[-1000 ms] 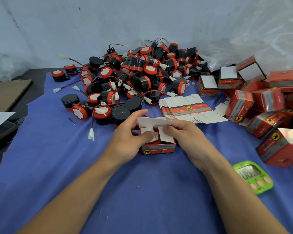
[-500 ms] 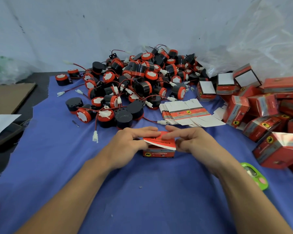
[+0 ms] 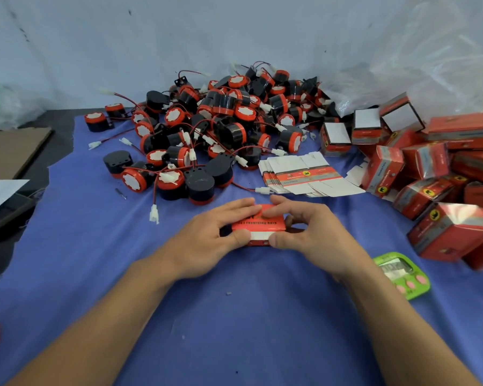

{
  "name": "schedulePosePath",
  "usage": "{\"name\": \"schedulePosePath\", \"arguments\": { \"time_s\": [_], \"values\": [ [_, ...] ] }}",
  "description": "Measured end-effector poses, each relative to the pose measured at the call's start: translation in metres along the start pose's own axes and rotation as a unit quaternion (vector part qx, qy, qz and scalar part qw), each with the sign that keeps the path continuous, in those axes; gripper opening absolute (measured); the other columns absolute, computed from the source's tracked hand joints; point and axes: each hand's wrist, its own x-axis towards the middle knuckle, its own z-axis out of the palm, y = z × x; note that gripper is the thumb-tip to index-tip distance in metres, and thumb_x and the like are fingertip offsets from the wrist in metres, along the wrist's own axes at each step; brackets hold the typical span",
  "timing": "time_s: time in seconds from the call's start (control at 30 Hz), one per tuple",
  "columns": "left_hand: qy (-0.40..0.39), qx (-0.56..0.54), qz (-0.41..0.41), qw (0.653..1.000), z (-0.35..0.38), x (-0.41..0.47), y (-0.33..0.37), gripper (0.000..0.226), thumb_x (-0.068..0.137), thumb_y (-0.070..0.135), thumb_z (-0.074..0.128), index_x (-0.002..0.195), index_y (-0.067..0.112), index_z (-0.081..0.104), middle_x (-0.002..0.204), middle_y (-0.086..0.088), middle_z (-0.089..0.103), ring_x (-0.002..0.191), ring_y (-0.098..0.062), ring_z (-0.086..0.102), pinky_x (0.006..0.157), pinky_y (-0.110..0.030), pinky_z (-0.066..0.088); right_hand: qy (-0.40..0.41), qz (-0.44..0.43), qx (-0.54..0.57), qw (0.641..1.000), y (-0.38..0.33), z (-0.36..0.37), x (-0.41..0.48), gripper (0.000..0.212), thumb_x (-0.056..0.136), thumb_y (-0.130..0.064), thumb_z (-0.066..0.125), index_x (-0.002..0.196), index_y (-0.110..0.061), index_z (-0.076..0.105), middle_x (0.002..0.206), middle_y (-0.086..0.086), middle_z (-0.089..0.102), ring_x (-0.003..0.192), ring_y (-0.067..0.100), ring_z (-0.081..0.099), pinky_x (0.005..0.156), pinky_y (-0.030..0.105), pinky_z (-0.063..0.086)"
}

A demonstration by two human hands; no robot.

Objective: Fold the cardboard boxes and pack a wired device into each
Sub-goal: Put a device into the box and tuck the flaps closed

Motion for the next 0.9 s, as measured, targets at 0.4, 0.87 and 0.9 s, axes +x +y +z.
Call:
{"name": "schedulePosePath", "arguments": {
  "time_s": [0.4,0.87,0.9],
  "values": [
    [0.083,-0.004,0.009,0.997,0.0076,0.0014,0.0046,0.038,0.103,0.041,0.055,0.140,0.042,0.061,0.149,0.028,0.052,0.138,0.015,0.040,0.111,-0.008,0.035,0.026,-0.013,0.097,0.995,0.0062,0.0074,-0.0005,0.030,0.084,-0.008,0.082,0.102,-0.033,0.084,0.135,-0.010,0.068,0.129,-0.014,0.052,0.096,0.023,0.055],
    [0.086,-0.088,-0.002,0.992,0.0092,0.0015,0.0021,0.042,0.099,0.064,0.044,0.131,0.050,0.067,0.142,0.038,0.053,0.133,0.017,0.044,0.099,-0.004,0.040,0.063,-0.013,0.077,0.995,0.0066,0.0114,-0.0025,0.029,0.087,-0.011,0.080,0.100,-0.037,0.084,0.123,-0.023,0.069,0.123,-0.015,0.055,0.088,0.010,0.052],
    [0.083,-0.098,-0.002,0.992,0.0087,0.0016,0.0014,0.039,0.100,0.060,0.046,0.131,0.049,0.067,0.142,0.037,0.054,0.134,0.016,0.044,0.100,-0.005,0.040,0.062,-0.013,0.078,0.995,0.0065,0.0115,-0.0027,0.029,0.087,-0.011,0.079,0.100,-0.037,0.084,0.122,-0.024,0.069,0.123,-0.016,0.055,0.088,0.010,0.052]
  ]
}}
